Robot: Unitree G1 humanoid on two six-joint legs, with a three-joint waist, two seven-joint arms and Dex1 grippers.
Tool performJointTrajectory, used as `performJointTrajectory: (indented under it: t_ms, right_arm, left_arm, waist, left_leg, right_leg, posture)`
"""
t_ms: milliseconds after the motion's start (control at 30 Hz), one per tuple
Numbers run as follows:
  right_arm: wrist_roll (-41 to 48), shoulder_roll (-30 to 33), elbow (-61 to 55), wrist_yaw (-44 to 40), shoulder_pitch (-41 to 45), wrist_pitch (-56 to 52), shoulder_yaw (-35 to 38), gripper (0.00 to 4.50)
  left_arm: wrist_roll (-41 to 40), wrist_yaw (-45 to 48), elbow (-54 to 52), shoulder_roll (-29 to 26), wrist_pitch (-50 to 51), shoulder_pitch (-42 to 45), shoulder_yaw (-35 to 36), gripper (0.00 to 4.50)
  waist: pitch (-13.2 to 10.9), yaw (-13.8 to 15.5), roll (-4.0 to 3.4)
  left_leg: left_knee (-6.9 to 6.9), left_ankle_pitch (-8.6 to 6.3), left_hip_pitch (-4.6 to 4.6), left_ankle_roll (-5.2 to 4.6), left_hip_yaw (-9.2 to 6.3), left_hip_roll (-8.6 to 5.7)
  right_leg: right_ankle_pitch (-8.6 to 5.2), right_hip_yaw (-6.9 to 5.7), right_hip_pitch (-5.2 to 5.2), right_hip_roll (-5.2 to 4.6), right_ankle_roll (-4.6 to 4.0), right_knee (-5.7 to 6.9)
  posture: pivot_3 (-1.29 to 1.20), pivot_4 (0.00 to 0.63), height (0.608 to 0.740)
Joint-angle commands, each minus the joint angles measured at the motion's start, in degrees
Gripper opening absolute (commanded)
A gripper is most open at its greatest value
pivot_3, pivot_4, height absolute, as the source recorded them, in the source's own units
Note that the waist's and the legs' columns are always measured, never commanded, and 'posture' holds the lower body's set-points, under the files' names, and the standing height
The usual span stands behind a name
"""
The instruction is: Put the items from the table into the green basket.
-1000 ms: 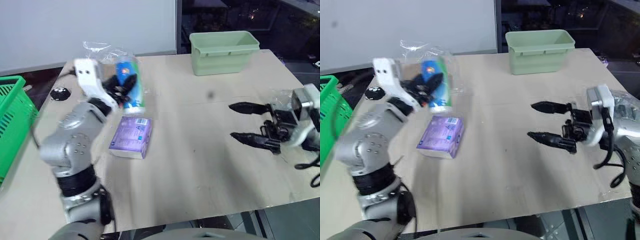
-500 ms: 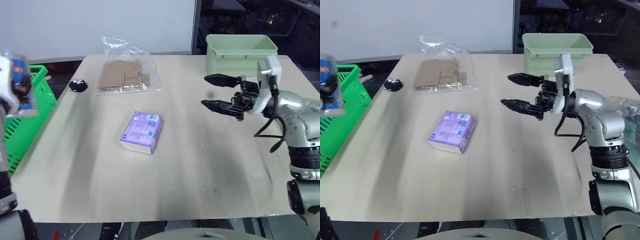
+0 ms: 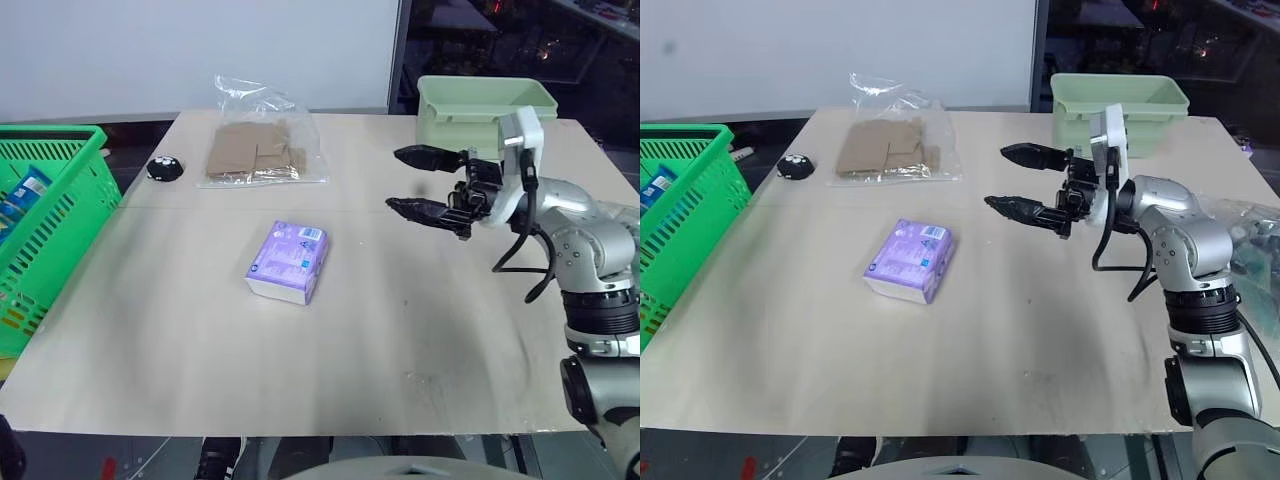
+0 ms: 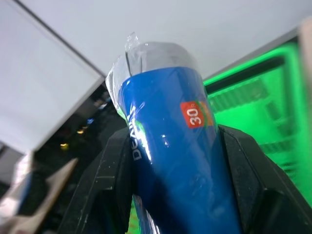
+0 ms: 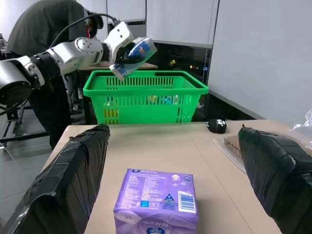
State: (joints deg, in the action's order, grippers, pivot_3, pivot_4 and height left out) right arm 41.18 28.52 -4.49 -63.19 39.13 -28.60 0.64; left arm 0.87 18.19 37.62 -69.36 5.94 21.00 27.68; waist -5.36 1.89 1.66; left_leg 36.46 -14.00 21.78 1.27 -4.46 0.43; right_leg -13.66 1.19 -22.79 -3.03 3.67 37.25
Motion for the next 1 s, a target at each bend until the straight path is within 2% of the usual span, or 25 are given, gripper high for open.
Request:
performJointTrajectory:
  t_ms: [33, 100, 133, 267, 333, 500, 567, 633, 700, 767, 900, 1000]
  right_arm:
    - [0.6, -0.1, -2.4, 0.1, 0.3, 0.5, 1.3, 4.50]
    - [0.6, -0.1, -2.6, 0.2, 0.2, 0.5, 1.4, 4.50]
    - [0.7, -0.1, -2.7, 0.1, 0.0, 0.5, 1.5, 4.50]
    - [0.7, 0.0, -3.2, 0.2, -0.4, 0.6, 1.8, 4.50]
    - [0.8, -0.1, -3.4, 0.2, -0.5, 0.6, 1.9, 4.50]
    - [1.5, 0.0, -3.9, 0.5, -1.1, 0.1, 2.4, 4.50]
    - [1.3, 0.8, -4.4, 0.9, -2.1, 0.0, 2.8, 4.50]
    - [1.6, 2.2, -5.3, 1.2, -4.0, -0.4, 4.0, 4.50]
    - [1.3, 4.5, -6.3, 1.8, -7.0, -0.5, 5.8, 4.50]
    - [1.5, 6.9, -8.2, 2.2, -10.1, -1.3, 7.2, 4.50]
    - [0.9, 11.8, -12.9, 2.6, -16.0, -3.2, 8.2, 4.50]
    - [1.6, 15.4, -16.1, 2.2, -20.9, -4.7, 9.5, 4.50]
  left_arm:
    - [2.6, -2.5, 6.5, -4.9, -6.3, 3.7, -1.7, 2.19]
    - [3.8, -3.1, 10.3, -6.1, -8.8, 5.2, -3.6, 2.19]
    - [4.1, -3.3, 12.1, -6.4, -9.4, 6.1, -4.3, 2.84]
    - [6.0, -3.9, 17.6, -6.5, -11.3, 9.8, -8.2, 4.13]
    - [6.8, -4.6, 19.7, -6.6, -12.1, 11.4, -9.3, 4.47]
    - [6.0, -3.0, 22.3, -6.0, -12.6, 15.3, -11.2, 4.47]
    - [3.9, 0.0, 20.2, -4.6, -12.9, 16.9, -10.9, 4.47]
    - [-0.1, 4.8, 15.6, -1.9, -10.6, 18.2, -9.9, 4.47]
    - [-8.4, 10.5, 4.8, 3.7, -1.5, 18.0, -7.9, 4.47]
    - [-15.7, 14.9, -9.1, 8.1, 9.3, 14.2, -6.9, 4.47]
    - [-24.2, 17.5, -31.7, 12.5, 26.8, 5.8, -7.5, 4.47]
    - [-29.1, 18.1, -43.3, 15.5, 37.2, 0.4, -10.2, 4.47]
  waist:
    - [0.1, 0.1, 0.10]
    - [0.2, 0.2, 0.28]
    - [0.3, 0.3, 0.41]
    - [0.5, 0.3, 0.44]
    - [0.6, 0.2, 0.45]
    - [0.7, -0.3, 0.50]
    - [0.8, -0.3, 0.54]
    - [0.9, 0.0, 0.54]
    - [0.9, 0.5, 0.52]
    - [1.0, 0.7, 0.50]
    - [1.0, -1.5, 0.50]
    - [1.0, -3.2, 0.43]
  left_leg:
    - [0.01, 0.00, 0.00, 0.00, 0.00, 0.00]
    - [0.05, 0.01, 0.04, 0.02, 0.00, 0.00]
    - [0.05, 0.01, 0.04, 0.02, 0.00, 0.00]
    - [0.14, 0.03, 0.03, 0.05, 0.01, -0.01]
    - [0.15, 0.07, -0.02, 0.10, 0.03, -0.01]
    - [0.21, 0.17, -0.05, 0.24, 0.01, 0.02]
    - [0.23, 0.17, -0.04, 0.24, 0.01, 0.02]
    - [0.28, 0.17, 0.00, 0.24, 0.00, 0.02]
    - [0.33, 0.17, 0.03, 0.24, 0.00, 0.01]
    - [0.53, 0.17, 0.11, 0.24, -0.07, -0.01]
    - [0.71, 0.14, 0.09, 0.21, 0.01, -0.01]
    - [0.69, 0.13, -0.02, 0.18, 0.05, 0.03]
  right_leg:
    - [0.00, 0.00, -0.01, 0.00, 0.00, 0.06]
    - [0.00, -0.01, -0.09, 0.01, 0.00, 0.17]
    - [0.00, -0.01, -0.10, 0.00, 0.00, 0.19]
    - [0.00, 0.00, -0.12, -0.01, 0.00, 0.37]
    - [0.00, 0.01, -0.13, 0.00, 0.00, 0.47]
    - [0.00, 0.04, -0.18, 0.06, -0.01, 0.66]
    - [0.01, 0.05, -0.18, 0.06, -0.02, 0.67]
    - [0.01, 0.03, -0.17, 0.05, -0.02, 0.67]
    - [0.01, 0.03, -0.17, 0.04, -0.02, 0.68]
    - [0.02, 0.00, -0.09, 0.01, -0.02, 0.69]
    - [0.02, 0.20, 0.01, 0.04, -0.03, 0.65]
    - [0.02, 0.29, 0.02, 0.08, -0.03, 0.70]
  posture:
    - [0.10, 0.000, 0.740]
    - [0.10, 0.000, 0.740]
    - [0.10, 0.000, 0.740]
    - [0.09, 0.000, 0.740]
    - [0.09, 0.000, 0.740]
    - [0.08, 0.000, 0.740]
    - [0.08, 0.000, 0.740]
    - [0.07, 0.000, 0.740]
    - [0.06, 0.000, 0.740]
    - [0.05, 0.000, 0.740]
    - [0.02, 0.006, 0.740]
    - [0.00, 0.008, 0.740]
